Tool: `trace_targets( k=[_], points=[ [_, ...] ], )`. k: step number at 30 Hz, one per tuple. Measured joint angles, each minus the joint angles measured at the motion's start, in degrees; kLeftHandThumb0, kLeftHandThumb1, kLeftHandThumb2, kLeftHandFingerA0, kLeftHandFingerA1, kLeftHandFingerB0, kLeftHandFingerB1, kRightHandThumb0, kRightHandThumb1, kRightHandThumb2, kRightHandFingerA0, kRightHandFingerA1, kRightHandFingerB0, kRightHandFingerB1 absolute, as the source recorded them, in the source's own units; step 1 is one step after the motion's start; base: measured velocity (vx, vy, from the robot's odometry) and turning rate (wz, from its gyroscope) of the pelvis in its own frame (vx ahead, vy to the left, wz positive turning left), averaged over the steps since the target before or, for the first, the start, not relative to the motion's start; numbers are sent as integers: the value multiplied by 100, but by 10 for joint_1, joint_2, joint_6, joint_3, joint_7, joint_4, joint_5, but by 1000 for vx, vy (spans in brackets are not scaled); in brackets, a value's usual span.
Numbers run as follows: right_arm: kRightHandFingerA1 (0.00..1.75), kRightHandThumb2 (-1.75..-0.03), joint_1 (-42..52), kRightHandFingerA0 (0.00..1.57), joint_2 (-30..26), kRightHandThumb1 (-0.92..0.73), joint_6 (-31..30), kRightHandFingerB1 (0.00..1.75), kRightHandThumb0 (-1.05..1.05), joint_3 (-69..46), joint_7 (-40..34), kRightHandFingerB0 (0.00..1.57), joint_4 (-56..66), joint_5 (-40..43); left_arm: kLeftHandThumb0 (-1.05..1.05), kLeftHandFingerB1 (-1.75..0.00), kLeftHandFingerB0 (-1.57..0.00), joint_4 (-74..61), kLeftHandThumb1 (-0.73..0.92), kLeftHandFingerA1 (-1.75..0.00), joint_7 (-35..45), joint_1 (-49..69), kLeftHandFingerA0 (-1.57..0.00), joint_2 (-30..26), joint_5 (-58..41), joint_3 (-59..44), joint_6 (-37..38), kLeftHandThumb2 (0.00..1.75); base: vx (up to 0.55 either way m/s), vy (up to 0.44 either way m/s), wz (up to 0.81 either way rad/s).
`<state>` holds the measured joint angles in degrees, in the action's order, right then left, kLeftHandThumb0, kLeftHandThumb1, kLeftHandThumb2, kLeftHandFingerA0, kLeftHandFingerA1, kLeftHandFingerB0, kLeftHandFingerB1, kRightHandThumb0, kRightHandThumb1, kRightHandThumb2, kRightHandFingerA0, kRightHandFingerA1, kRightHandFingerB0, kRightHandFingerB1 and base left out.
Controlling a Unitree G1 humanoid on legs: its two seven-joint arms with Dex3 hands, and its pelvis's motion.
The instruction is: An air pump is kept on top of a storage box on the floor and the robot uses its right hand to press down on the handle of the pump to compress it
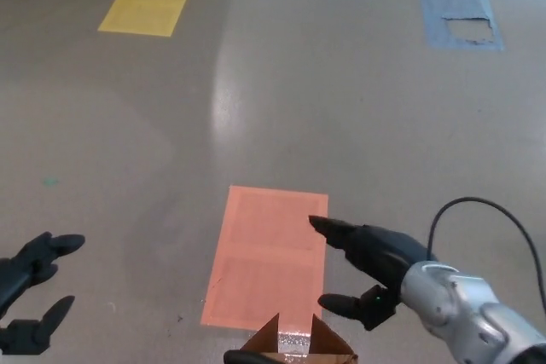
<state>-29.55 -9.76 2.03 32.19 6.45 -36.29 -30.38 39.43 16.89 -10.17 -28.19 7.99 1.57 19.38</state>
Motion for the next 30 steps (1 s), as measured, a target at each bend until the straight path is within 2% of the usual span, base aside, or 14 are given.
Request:
trace_targets(
  k=[1,2,3,4,5,7,8,9,16,22,23,26,27,30],
  points=[
    [21,-111,5,0,-3,-74,1,17,-86,-3,2,0,9,2,-33,-46,0,0,61,-47,0,0,0,0,0,0,0,114,0,0,0],
    [17,-94,22,2,-13,-73,4,18,-78,-15,5,0,39,9,-32,-46,0,1,62,-47,0,-1,0,0,0,0,0,115,0,0,0],
    [17,-94,28,2,-17,-73,6,18,-78,-19,6,0,50,11,-32,-46,0,1,62,-47,0,-1,0,0,0,0,0,115,0,0,0],
    [21,-112,40,0,-23,-77,9,20,-78,-28,7,0,69,15,-32,-46,0,3,62,-47,0,-1,0,0,0,0,0,115,0,0,0],
    [21,-110,47,3,-26,-79,11,18,-83,-34,7,3,81,17,-32,-46,0,3,63,-47,0,-1,0,0,0,0,0,115,0,0,0],
    [35,-105,79,1,-38,-75,19,29,-77,-64,7,10,128,24,-32,-47,0,7,63,-47,0,-3,0,0,0,0,0,115,0,0,0],
    [31,-68,93,13,-40,-91,23,24,-69,-80,5,11,146,29,-32,-47,0,9,64,-47,0,-3,0,0,0,0,0,116,0,0,0],
    [48,-113,104,2,-41,-61,27,46,-33,-94,3,0,159,33,-32,-47,0,12,63,-47,0,-3,0,0,0,0,0,116,0,0,0],
    [47,-114,159,1,-32,-65,70,46,-31,-212,-28,0,168,71,-33,-47,0,31,62,-47,0,-2,0,0,0,0,0,115,0,0,0],
    [46,-112,158,1,-31,-63,91,46,-31,-278,-60,0,59,89,-32,-47,0,47,62,-47,-2,0,0,0,0,-1,0,115,0,0,0],
    [46,-111,156,0,-31,-63,93,45,-31,-285,-65,0,31,91,-67,-29,-15,51,92,-34,-2,0,-23,0,0,0,0,72,0,0,0],
    [46,-111,150,0,-33,-62,94,46,-31,-294,-72,0,-26,95,-67,-29,-16,60,92,-34,-3,0,-23,0,1,0,0,71,0,0,0],
    [43,-96,148,10,-33,-67,94,35,-64,-297,-75,0,-52,96,-66,-29,-16,64,92,-34,-4,0,-23,0,1,0,0,71,0,0,0],
    [36,-98,137,2,-34,-71,94,30,-64,-305,-80,4,-112,99,-63,-29,-16,72,92,-33,-7,0,-21,0,2,0,0,71,0,0,0]
  ],
)
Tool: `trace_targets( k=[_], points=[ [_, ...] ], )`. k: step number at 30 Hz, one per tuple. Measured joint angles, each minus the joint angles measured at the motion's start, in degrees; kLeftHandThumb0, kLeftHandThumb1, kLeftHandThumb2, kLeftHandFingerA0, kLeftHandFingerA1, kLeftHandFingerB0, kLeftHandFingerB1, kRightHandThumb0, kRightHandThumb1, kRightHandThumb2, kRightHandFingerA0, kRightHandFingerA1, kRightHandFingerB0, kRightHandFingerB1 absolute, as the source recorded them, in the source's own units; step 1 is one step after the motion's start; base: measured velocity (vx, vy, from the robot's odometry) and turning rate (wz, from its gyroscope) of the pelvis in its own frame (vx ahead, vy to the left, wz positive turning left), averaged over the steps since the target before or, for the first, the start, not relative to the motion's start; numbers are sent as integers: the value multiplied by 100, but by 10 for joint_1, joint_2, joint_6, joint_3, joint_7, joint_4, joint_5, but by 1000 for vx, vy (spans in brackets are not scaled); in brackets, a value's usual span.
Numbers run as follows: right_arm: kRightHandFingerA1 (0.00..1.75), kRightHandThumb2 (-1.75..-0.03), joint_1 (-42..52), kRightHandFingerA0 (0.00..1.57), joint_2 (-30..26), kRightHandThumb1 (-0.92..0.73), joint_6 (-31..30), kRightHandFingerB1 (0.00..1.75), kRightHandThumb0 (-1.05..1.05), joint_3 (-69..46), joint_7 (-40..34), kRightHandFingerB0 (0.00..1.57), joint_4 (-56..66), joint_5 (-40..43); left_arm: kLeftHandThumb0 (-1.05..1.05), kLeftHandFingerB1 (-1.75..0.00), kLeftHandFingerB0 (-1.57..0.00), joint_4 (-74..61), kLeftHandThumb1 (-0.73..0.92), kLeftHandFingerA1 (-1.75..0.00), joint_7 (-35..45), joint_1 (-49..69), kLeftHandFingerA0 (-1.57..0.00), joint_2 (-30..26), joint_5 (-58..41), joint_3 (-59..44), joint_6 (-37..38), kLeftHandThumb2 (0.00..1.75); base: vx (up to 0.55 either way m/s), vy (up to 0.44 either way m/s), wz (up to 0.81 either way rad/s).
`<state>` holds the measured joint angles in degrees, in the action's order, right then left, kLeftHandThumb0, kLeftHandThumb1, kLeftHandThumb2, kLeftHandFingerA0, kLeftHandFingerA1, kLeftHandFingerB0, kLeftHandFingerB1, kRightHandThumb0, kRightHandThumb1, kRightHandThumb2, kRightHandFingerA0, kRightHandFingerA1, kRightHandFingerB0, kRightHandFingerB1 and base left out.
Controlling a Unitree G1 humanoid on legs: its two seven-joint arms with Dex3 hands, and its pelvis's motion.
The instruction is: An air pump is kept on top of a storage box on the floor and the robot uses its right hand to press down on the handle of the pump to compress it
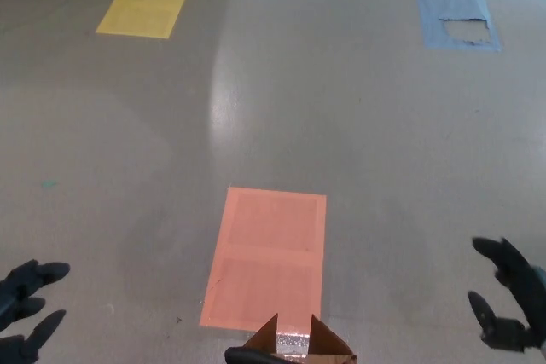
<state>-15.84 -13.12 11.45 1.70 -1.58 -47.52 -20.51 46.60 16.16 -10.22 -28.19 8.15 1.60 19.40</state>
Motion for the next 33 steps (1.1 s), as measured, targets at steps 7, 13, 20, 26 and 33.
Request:
trace_targets(
  k=[7,13,20,26,33],
  points=[
    [28,-98,-42,4,-4,-73,0,25,-67,-16,-7,4,-128,13,-63,-29,-17,28,92,-33,-16,0,-25,-5,9,2,0,70,0,0,0],
    [31,-101,-63,5,-7,-78,3,19,-71,-11,-3,5,-171,20,-65,-29,-18,42,92,-33,-31,0,-25,-7,19,4,0,70,0,0,0],
    [29,-102,-72,6,-9,-80,3,18,-73,15,7,5,-188,20,-63,-29,-18,42,92,-34,-40,0,-27,-7,27,8,0,69,0,0,0],
    [28,-102,-72,5,-9,-80,4,19,-72,26,9,5,-192,22,-63,-29,-18,44,92,-33,-42,1,-26,-8,30,9,0,68,0,0,0],
    [29,-101,-72,5,-9,-79,5,19,-71,29,9,5,-192,25,-64,-28,-18,45,92,-33,-42,1,-25,-8,30,10,0,68,0,0,0]
  ],
)
